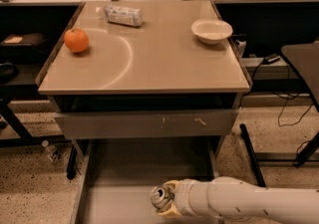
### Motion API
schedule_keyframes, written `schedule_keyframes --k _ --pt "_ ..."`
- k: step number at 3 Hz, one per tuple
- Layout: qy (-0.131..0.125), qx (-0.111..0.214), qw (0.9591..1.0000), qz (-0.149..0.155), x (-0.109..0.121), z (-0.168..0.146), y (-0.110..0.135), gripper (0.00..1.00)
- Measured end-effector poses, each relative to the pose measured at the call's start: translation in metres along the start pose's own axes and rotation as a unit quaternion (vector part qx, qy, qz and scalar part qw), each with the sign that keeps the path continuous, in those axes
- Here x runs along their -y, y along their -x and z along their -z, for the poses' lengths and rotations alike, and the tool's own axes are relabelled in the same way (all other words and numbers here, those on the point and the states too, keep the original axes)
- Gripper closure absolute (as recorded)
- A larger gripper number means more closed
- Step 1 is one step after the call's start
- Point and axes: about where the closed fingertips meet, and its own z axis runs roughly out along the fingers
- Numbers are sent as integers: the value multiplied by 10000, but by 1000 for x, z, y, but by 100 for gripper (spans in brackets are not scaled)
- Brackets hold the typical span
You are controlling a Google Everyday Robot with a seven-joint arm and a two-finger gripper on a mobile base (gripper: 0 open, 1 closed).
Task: Place 7up can into middle drawer
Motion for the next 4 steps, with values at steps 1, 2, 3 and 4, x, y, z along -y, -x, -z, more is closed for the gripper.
schedule_keyframes --k 1,2,3,4 --pt "-106 12 9999 2 -22 -36 -9 100" --pt "-347 43 9994 -50 -7 -54 -30 100" --pt "-552 342 9974 -313 26 -68 -59 100" --pt "-620 521 9924 -926 39 -68 -93 100"
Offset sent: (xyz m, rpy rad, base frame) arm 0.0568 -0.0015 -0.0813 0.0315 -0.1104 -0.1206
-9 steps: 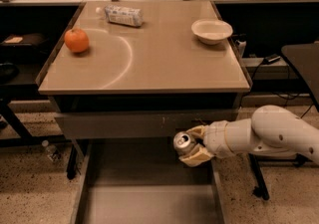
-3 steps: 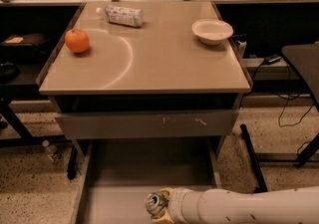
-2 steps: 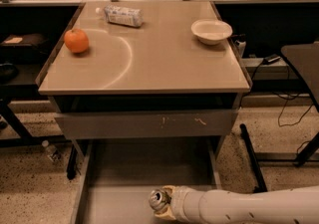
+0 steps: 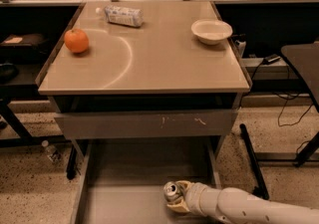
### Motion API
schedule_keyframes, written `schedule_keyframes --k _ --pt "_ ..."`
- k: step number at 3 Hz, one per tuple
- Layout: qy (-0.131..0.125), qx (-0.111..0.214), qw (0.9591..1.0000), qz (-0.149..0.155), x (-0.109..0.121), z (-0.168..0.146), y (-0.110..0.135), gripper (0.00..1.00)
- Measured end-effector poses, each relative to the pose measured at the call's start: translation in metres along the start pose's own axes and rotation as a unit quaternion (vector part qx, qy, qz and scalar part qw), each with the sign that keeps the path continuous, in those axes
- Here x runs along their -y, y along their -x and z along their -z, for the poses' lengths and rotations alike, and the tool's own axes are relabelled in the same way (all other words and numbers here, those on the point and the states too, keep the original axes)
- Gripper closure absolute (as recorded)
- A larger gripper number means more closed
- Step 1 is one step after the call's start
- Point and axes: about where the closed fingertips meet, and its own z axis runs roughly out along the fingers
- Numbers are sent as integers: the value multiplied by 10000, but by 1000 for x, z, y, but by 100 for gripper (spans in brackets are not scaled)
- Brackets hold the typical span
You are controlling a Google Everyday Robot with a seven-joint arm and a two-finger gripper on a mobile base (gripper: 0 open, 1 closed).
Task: Place 7up can into middle drawer
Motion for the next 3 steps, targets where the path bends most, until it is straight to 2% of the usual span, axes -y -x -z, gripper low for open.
schedule_keyframes --k 1,2,3 --pt "-4 2 10000 1 0 0 0 100" --pt "-24 70 9994 339 4 -9 30 100" --pt "-22 71 9994 347 4 -9 30 82"
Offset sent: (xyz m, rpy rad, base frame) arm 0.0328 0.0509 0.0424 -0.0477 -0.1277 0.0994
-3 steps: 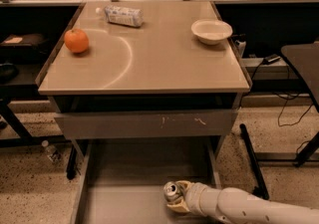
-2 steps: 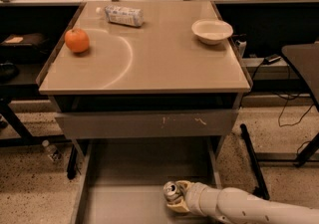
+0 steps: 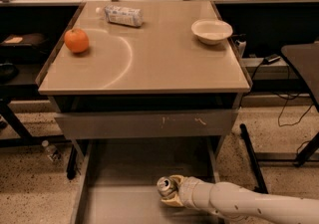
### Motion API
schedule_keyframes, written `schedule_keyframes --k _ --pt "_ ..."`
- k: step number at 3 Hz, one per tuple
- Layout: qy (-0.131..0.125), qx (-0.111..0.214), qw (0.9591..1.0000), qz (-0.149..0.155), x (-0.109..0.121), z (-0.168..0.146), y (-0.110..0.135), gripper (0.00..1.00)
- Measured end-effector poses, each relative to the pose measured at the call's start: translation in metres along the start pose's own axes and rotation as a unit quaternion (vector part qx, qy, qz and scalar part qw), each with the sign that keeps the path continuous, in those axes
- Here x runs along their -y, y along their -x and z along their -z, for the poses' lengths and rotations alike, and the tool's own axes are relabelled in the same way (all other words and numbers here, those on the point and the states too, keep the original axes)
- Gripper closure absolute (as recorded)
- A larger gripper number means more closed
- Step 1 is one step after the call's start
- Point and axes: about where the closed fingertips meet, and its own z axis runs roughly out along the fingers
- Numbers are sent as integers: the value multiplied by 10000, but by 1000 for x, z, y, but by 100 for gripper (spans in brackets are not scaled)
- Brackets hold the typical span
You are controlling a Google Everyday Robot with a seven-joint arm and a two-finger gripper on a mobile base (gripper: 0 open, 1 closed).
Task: Place 7up can into middle drawer
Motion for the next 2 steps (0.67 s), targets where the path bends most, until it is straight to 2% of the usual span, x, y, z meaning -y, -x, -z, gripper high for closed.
schedule_keyframes --k 2 --pt "1 0 10000 0 0 0 0 34"
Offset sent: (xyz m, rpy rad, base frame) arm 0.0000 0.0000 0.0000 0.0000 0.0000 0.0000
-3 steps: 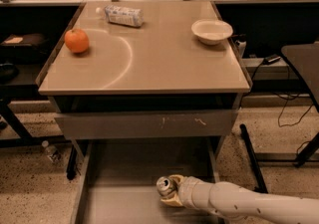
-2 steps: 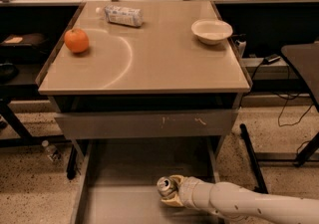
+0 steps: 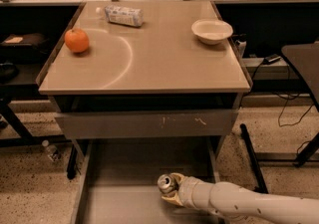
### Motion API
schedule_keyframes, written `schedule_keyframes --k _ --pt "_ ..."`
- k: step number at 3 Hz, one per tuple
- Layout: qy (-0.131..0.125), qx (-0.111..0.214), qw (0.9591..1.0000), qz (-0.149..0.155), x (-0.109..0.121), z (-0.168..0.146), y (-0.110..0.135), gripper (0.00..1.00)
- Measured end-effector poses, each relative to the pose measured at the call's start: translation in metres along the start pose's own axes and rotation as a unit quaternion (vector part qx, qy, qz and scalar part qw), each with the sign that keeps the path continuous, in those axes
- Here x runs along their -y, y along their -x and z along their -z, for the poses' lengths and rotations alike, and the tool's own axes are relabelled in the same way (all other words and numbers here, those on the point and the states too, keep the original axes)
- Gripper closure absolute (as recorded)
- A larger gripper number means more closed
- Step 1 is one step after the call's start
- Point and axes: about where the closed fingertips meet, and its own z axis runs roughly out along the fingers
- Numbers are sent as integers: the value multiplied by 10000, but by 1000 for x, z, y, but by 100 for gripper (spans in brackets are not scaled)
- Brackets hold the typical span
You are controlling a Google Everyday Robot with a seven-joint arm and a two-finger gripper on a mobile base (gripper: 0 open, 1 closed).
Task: Place 7up can into middle drawer
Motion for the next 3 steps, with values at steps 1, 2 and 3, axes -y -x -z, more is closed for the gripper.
schedule_keyframes --k 1,2,3 --pt "0 0 10000 0 0 0 0 12" --pt "0 0 10000 0 0 0 0 0" --pt "0 0 10000 0 0 0 0 0"
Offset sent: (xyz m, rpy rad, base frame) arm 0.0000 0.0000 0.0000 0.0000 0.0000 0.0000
